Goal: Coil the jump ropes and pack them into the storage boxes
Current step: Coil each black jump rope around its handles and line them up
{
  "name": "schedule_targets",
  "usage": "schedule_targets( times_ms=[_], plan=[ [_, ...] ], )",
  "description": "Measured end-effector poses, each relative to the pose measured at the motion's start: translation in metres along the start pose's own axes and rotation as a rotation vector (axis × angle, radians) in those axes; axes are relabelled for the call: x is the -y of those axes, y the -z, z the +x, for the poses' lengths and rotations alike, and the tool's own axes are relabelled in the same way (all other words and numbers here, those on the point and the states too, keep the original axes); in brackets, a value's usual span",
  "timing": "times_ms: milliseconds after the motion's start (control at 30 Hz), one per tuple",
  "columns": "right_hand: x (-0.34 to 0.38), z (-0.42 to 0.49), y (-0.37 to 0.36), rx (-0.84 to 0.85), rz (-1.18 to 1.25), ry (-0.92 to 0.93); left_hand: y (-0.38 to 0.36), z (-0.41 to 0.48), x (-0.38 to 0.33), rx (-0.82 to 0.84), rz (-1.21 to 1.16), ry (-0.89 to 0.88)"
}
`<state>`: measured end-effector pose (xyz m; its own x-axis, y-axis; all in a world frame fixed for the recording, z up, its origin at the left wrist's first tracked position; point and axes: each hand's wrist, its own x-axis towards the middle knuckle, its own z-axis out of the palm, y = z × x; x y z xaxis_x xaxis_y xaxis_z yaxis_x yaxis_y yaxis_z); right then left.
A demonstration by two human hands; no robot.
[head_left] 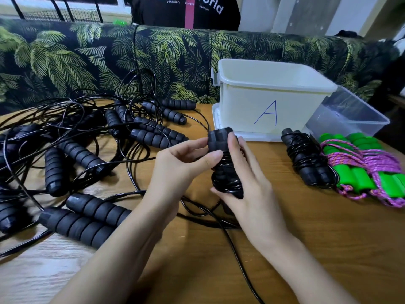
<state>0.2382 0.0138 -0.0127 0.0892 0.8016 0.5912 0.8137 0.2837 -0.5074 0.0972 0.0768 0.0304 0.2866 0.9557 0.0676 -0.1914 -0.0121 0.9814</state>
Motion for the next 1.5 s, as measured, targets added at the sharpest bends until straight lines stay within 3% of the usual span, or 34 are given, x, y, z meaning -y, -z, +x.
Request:
schedule_targets(
  times_ms=[200,333,467,633,767,833,1000,1133,1367,1500],
  plan=[
    [0.005,0.008,0.012,0.009,0.548,-0.183,0.005,0.003,-0.005,0.067,-0.028,0.047],
    [0.006,0.011,0.018,0.041,0.704,-0.258,0.007,0.006,-0.009,0.109,-0.124,0.116],
    [0.002,0.013,0.019,0.089,0.71,-0.285,0.004,0.003,-0.01,0.046,-0.214,0.196],
    [-0.004,0.011,0.016,0.093,0.424,-0.227,-0.002,0.0,-0.003,-0.085,-0.176,0.178],
    [0.006,0.006,0.009,0.196,0.138,-0.121,-0.009,-0.005,0.003,-0.181,-0.146,0.101],
    [0.014,0.004,0.006,0.248,-0.009,-0.154,-0.014,-0.008,0.005,-0.206,-0.126,0.069],
    [0.017,0.003,0.0,0.02,-0.33,-0.097,-0.02,-0.012,0.006,-0.162,-0.138,0.054],
    [0.003,0.003,0.001,-0.086,-0.121,-0.023,-0.012,-0.008,0.003,-0.075,-0.128,0.046],
    [-0.001,0.007,0.008,-0.015,0.375,-0.143,-0.004,-0.001,0.003,-0.047,-0.05,-0.044],
    [0.003,0.006,0.009,0.032,0.398,-0.164,-0.004,-0.002,0.006,-0.088,-0.054,-0.017]
  ],
)
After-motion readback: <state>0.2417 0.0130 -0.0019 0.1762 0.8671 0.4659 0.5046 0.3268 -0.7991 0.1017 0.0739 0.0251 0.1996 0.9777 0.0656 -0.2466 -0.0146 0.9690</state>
